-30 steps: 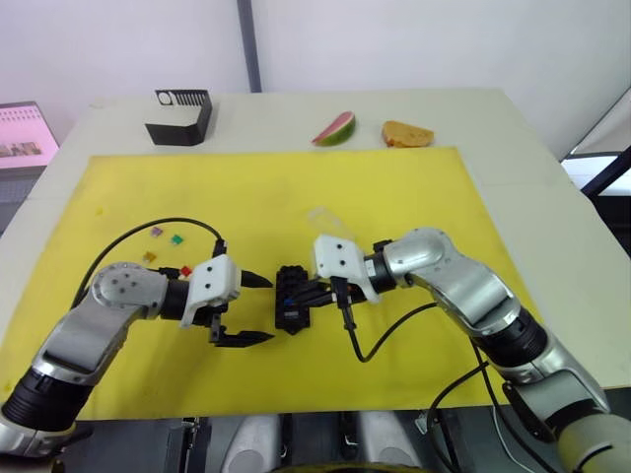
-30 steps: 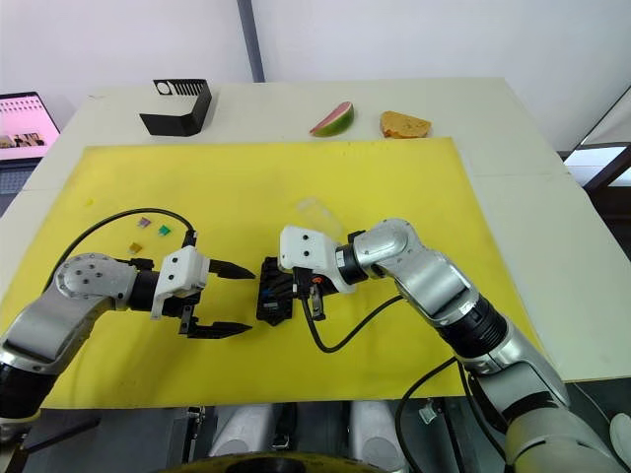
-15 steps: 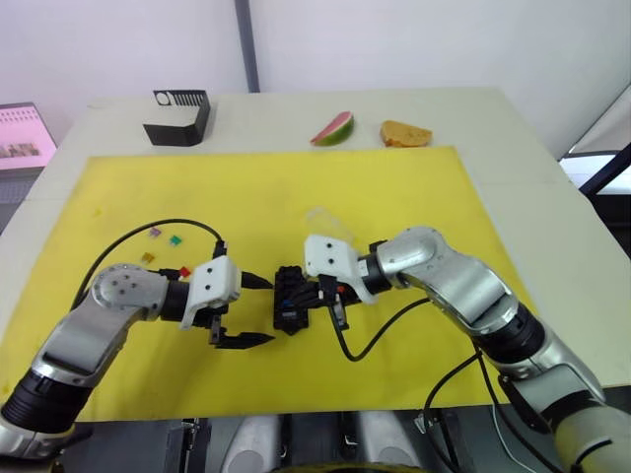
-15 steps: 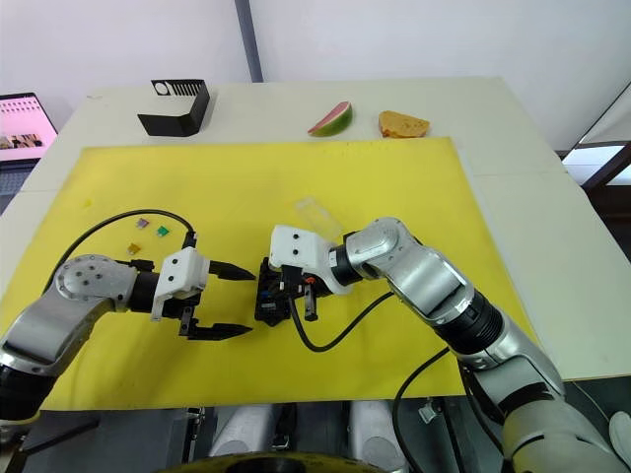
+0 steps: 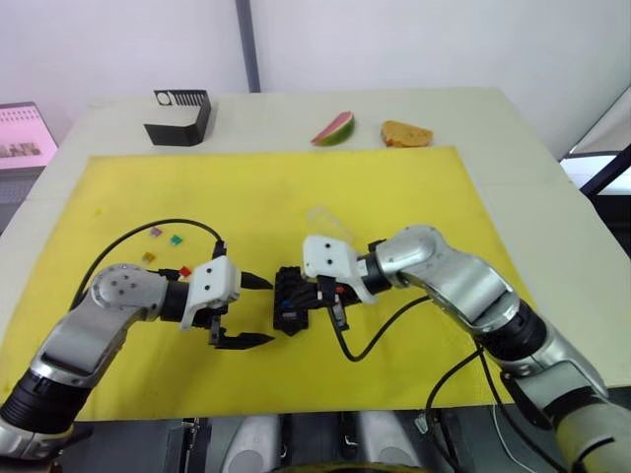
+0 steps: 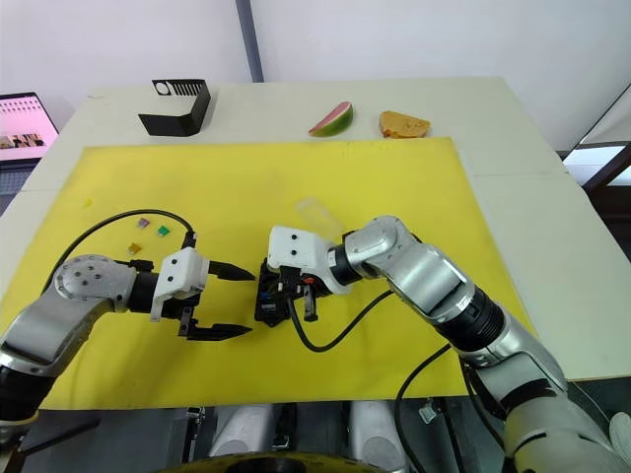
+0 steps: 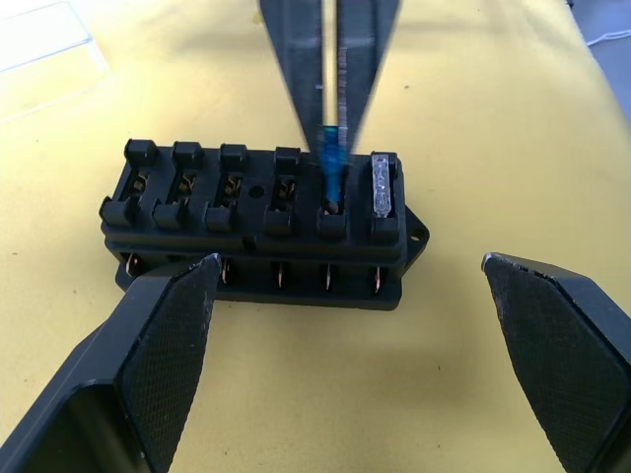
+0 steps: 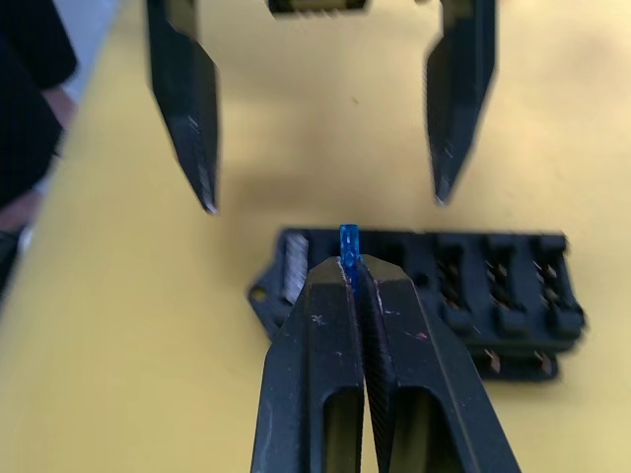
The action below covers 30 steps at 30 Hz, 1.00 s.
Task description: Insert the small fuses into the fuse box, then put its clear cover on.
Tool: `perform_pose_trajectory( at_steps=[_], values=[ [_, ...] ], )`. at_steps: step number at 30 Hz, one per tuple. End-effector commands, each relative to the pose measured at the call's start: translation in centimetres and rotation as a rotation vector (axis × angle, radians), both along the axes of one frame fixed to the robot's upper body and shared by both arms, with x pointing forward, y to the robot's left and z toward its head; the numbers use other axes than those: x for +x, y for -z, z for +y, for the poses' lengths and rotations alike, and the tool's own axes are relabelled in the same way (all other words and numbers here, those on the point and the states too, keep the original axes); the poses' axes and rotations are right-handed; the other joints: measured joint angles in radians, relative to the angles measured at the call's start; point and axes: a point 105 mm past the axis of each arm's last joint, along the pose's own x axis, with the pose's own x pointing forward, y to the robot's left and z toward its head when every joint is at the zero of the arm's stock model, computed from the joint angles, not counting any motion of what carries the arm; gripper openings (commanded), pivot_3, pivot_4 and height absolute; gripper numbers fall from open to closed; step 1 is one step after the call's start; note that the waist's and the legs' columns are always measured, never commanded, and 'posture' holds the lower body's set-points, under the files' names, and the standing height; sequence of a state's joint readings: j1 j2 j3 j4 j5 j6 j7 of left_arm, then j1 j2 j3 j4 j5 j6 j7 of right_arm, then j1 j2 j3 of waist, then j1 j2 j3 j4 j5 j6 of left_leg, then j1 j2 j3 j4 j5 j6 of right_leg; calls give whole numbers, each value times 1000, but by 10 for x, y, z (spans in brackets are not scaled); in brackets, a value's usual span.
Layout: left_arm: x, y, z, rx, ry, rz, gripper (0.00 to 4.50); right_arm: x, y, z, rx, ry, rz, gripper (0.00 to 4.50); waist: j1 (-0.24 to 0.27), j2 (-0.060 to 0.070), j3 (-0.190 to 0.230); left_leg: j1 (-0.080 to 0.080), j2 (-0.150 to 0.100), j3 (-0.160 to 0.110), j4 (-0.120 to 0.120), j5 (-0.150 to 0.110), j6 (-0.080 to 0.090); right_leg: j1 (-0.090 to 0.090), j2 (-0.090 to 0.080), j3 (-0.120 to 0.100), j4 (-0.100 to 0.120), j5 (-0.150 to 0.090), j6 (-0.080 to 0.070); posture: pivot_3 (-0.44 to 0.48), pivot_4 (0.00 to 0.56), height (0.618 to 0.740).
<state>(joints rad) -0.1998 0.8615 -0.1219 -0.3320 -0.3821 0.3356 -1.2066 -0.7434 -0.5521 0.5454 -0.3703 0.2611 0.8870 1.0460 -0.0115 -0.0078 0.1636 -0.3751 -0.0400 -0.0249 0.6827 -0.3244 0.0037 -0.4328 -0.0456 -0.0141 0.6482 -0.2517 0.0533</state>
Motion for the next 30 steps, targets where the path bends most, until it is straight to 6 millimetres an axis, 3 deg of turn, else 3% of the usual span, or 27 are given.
perform_pose_trajectory(
  at_steps=[1, 30],
  values=[
    [-1, -12, 0, -7, 8, -53, 4500, -2, -11, 4, 5, -28, -50, 58, 0, 0, 0, 0, 0, 0, 0, 0, 0, 0, 0, 0, 0, 0, 0, 0, 150, 740],
    [-1, -10, -1, -11, 8, -50, 4500, -12, -17, 8, 8, -65, -25, 58, 0, 0, 0, 0, 0, 0, 0, 0, 0, 0, 0, 0, 0, 0, 0, 0, 150, 740]
  ],
)
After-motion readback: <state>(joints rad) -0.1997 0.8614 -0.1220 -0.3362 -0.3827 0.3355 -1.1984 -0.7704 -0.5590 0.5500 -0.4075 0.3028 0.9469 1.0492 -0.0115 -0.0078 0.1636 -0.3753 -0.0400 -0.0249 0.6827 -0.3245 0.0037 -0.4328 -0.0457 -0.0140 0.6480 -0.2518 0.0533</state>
